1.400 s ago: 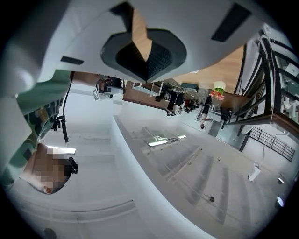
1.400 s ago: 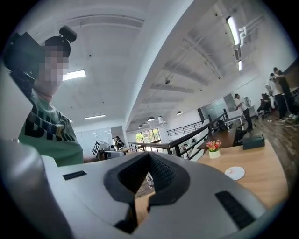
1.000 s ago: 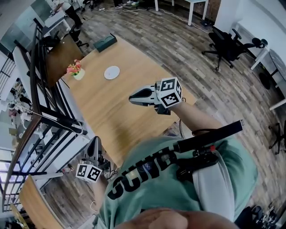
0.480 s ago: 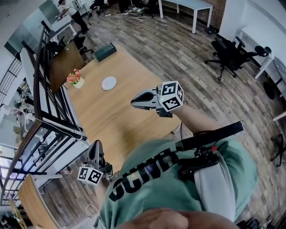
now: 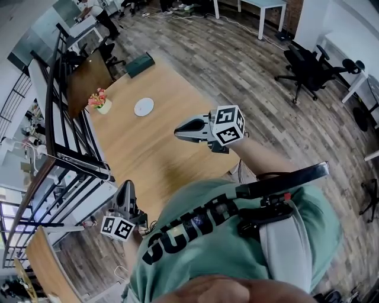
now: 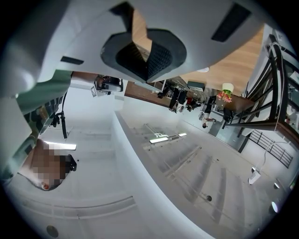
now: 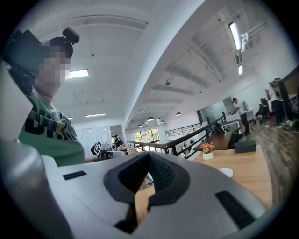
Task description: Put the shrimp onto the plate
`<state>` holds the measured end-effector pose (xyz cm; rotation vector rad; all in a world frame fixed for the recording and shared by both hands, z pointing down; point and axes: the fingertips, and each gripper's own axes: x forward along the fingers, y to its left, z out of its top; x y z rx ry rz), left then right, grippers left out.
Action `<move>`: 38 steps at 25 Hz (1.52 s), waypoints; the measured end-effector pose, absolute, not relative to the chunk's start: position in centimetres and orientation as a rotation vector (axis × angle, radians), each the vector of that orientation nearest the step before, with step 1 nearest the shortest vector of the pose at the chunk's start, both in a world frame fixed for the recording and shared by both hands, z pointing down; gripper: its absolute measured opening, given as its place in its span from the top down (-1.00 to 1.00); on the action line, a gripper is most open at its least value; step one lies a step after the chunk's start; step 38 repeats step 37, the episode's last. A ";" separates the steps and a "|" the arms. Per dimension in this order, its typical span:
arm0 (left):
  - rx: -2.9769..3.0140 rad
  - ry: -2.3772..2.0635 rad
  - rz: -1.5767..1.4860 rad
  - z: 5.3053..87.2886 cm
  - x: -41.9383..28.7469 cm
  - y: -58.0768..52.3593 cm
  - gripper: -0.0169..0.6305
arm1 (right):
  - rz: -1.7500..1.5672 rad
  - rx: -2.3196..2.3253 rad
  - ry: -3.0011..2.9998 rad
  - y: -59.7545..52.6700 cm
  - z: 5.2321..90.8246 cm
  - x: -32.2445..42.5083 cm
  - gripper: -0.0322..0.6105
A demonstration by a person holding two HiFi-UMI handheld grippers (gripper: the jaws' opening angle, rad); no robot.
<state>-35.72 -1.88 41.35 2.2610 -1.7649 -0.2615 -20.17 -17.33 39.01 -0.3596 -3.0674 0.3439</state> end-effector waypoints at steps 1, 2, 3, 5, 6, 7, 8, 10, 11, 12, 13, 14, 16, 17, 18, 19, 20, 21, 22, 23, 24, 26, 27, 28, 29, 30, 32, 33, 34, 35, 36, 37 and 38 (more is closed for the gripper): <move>2.261 -1.764 -0.262 41.4 -35.9 -1.8 0.93 | 0.339 -0.356 -3.068 -17.3 39.0 -20.4 0.88; 2.262 -1.764 -0.264 41.3 -36.0 -1.8 0.93 | 0.335 -0.352 -3.068 -17.2 39.0 -20.6 0.88; 2.263 -1.765 -0.266 41.3 -36.2 -1.7 0.93 | 0.331 -0.348 -3.069 -17.2 38.9 -20.7 0.88; 2.263 -1.767 -0.271 41.4 -36.5 -1.5 0.93 | 0.326 -0.340 -3.070 -17.1 38.9 -20.9 0.88; 2.264 -1.767 -0.274 41.4 -36.7 -1.4 0.93 | 0.324 -0.337 -3.071 -17.0 38.9 -21.0 0.88; 2.264 -1.767 -0.277 41.5 -36.9 -1.2 0.93 | 0.321 -0.333 -3.070 -16.9 38.9 -21.1 0.88; 2.263 -1.768 -0.279 41.6 -37.0 -1.1 0.93 | 0.318 -0.330 -3.069 -16.7 39.0 -21.2 0.88; 2.262 -1.768 -0.283 41.6 -37.1 -0.8 0.93 | 0.312 -0.326 -3.065 -16.4 39.0 -21.3 0.88; 2.262 -1.768 -0.284 41.5 -37.2 -0.7 0.93 | 0.305 -0.325 -3.063 -16.3 38.9 -21.4 0.88; 2.263 -1.767 -0.284 41.5 -37.2 -0.6 0.93 | 0.293 -0.324 -3.061 -16.1 38.9 -21.4 0.88; 2.263 -1.765 -0.284 41.5 -37.3 -0.6 0.93 | 0.280 -0.321 -3.060 -16.0 38.8 -21.6 0.88; 2.263 -1.763 -0.284 41.5 -37.4 -0.5 0.93 | 0.271 -0.316 -3.060 -16.0 38.8 -21.7 0.88; 2.262 -1.760 -0.282 41.5 -37.5 -0.4 0.93 | 0.266 -0.308 -3.061 -15.9 38.7 -21.8 0.88; 2.262 -1.759 -0.282 41.5 -37.5 -0.3 0.93 | 0.268 -0.305 -3.062 -15.9 38.7 -21.8 0.88; 2.262 -1.759 -0.282 41.5 -37.5 -0.3 0.93 | 0.270 -0.302 -3.062 -15.9 38.7 -21.7 0.88; 2.262 -1.760 -0.283 41.5 -37.5 -0.3 0.93 | 0.271 -0.299 -3.062 -15.9 38.7 -21.7 0.88; 2.262 -1.760 -0.283 41.5 -37.4 -0.3 0.93 | 0.272 -0.297 -3.062 -15.9 38.8 -21.6 0.88; 2.263 -1.759 -0.282 41.6 -37.4 -0.3 0.93 | 0.274 -0.295 -3.061 -16.0 38.9 -21.5 0.88; 2.263 -1.759 -0.281 41.6 -37.3 -0.4 0.93 | 0.275 -0.294 -3.061 -16.0 38.9 -21.5 0.88; 2.263 -1.759 -0.280 41.7 -37.3 -0.4 0.93 | 0.276 -0.294 -3.061 -16.0 39.0 -21.4 0.88; 2.262 -1.759 -0.279 41.7 -37.3 -0.4 0.93 | 0.276 -0.294 -3.060 -16.0 39.1 -21.4 0.88; 2.262 -1.759 -0.281 41.7 -37.3 -0.4 0.93 | 0.275 -0.294 -3.060 -16.1 39.1 -21.4 0.88; 2.262 -1.758 -0.282 41.7 -37.4 -0.5 0.93 | 0.274 -0.295 -3.059 -16.1 39.1 -21.5 0.88; 2.263 -1.757 -0.282 41.7 -37.4 -0.6 0.93 | 0.272 -0.295 -3.059 -16.2 39.0 -21.5 0.88; 2.263 -1.757 -0.282 41.6 -37.4 -0.6 0.93 | 0.270 -0.296 -3.058 -16.2 38.9 -21.6 0.88; 2.264 -1.757 -0.283 41.6 -37.4 -0.6 0.93 | 0.268 -0.297 -3.058 -16.2 38.9 -21.6 0.88; 2.264 -1.757 -0.284 41.6 -37.4 -0.7 0.93 | 0.265 -0.299 -3.056 -16.3 38.9 -21.6 0.88; 2.265 -1.757 -0.284 41.6 -37.4 -0.7 0.93 | 0.264 -0.300 -3.055 -16.3 38.9 -21.6 0.88; 2.265 -1.757 -0.285 41.7 -37.4 -0.8 0.93 | 0.263 -0.300 -3.055 -16.3 38.9 -21.5 0.88; 2.265 -1.758 -0.285 41.7 -37.4 -0.8 0.93 | 0.263 -0.301 -3.054 -16.3 39.0 -21.5 0.88; 2.266 -1.758 -0.286 41.7 -37.4 -0.8 0.93 | 0.262 -0.302 -3.053 -16.3 39.0 -21.5 0.88; 2.266 -1.759 -0.286 41.8 -37.4 -0.8 0.93 | 0.262 -0.303 -3.053 -16.4 39.0 -21.5 0.88; 2.266 -1.759 -0.286 41.8 -37.4 -0.8 0.93 | 0.262 -0.303 -3.053 -16.4 39.0 -21.5 0.88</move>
